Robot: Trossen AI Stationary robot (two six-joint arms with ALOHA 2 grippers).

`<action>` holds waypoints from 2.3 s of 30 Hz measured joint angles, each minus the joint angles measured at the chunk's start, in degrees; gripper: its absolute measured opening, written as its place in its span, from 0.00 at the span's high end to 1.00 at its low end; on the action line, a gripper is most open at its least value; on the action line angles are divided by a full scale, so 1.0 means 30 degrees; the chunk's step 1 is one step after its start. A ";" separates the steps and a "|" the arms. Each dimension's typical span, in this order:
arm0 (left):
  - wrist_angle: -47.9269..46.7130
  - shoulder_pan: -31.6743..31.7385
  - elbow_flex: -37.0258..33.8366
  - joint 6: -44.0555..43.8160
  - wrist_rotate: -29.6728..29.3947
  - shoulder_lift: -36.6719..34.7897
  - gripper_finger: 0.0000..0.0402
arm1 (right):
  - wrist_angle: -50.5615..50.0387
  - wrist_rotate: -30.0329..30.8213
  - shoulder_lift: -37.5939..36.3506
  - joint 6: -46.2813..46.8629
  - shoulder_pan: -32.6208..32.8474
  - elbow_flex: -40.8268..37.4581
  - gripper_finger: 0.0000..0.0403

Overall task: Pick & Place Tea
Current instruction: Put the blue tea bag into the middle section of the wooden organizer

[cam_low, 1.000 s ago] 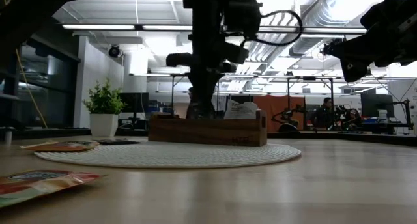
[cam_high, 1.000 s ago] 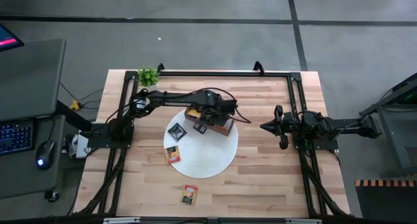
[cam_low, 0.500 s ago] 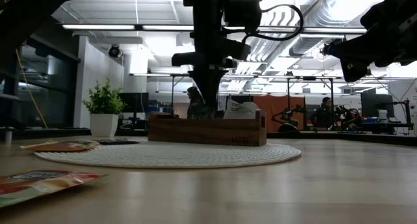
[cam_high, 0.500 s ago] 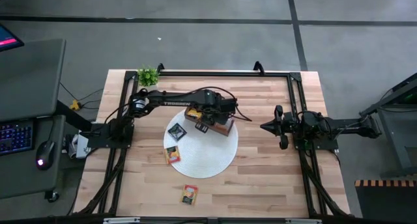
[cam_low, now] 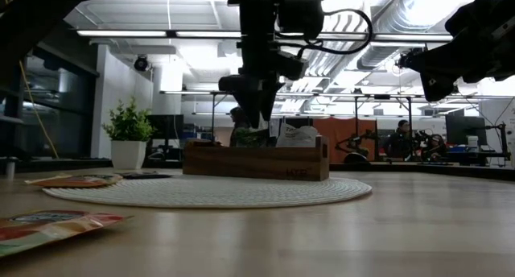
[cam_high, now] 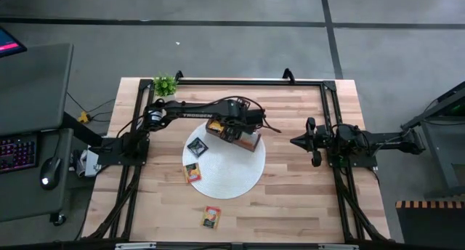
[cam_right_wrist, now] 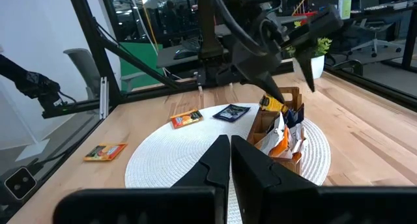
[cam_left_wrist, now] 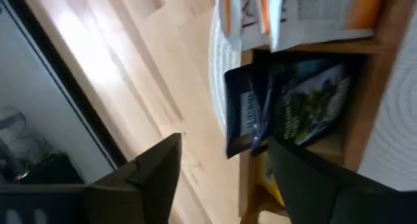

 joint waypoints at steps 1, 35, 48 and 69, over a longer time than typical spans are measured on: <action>-0.0006 0.0005 0.0004 -0.0092 -0.0111 0.0000 0.42 | 0.0000 -0.0007 0.0000 0.0007 0.0004 0.0007 0.97; 0.3737 -0.0877 -1.1922 -1.5864 0.7036 -1.0488 0.37 | 0.0000 -0.0001 0.0002 0.0004 0.0006 0.0003 0.97; 0.7243 -0.0688 -2.0198 -2.1552 0.8243 -1.4635 0.37 | 0.0000 -0.0006 0.0326 0.0006 0.0000 0.0006 0.97; 0.8751 0.0841 -2.3649 -2.4708 0.8389 -1.5548 0.37 | 0.0000 -0.0007 0.0497 0.0002 0.0004 0.0003 0.97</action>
